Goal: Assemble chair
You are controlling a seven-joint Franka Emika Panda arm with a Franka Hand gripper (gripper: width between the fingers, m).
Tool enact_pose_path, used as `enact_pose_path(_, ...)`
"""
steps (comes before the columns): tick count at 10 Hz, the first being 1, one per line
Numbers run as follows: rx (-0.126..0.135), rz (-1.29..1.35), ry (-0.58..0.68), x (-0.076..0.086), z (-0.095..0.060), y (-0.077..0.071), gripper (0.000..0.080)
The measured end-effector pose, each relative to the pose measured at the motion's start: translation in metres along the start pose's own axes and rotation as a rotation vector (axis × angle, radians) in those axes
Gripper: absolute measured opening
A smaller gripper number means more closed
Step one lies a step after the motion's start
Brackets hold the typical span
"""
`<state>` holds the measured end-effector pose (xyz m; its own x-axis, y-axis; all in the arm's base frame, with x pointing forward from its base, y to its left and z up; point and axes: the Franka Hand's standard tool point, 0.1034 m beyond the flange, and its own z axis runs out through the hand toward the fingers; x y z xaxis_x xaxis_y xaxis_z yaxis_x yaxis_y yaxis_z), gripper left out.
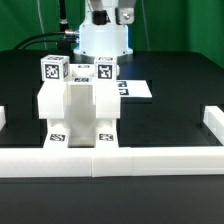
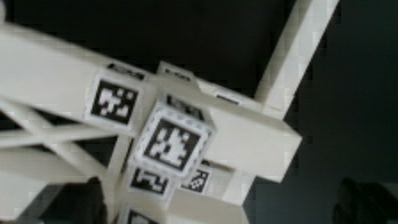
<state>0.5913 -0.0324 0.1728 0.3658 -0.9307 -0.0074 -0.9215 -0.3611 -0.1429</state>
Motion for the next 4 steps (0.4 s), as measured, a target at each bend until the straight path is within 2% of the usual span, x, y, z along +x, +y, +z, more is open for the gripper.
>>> enact_pose_path(4, -0.003, 0.0, 0.0, -0.0001, 0.0016, 0.0007, 0.0649)
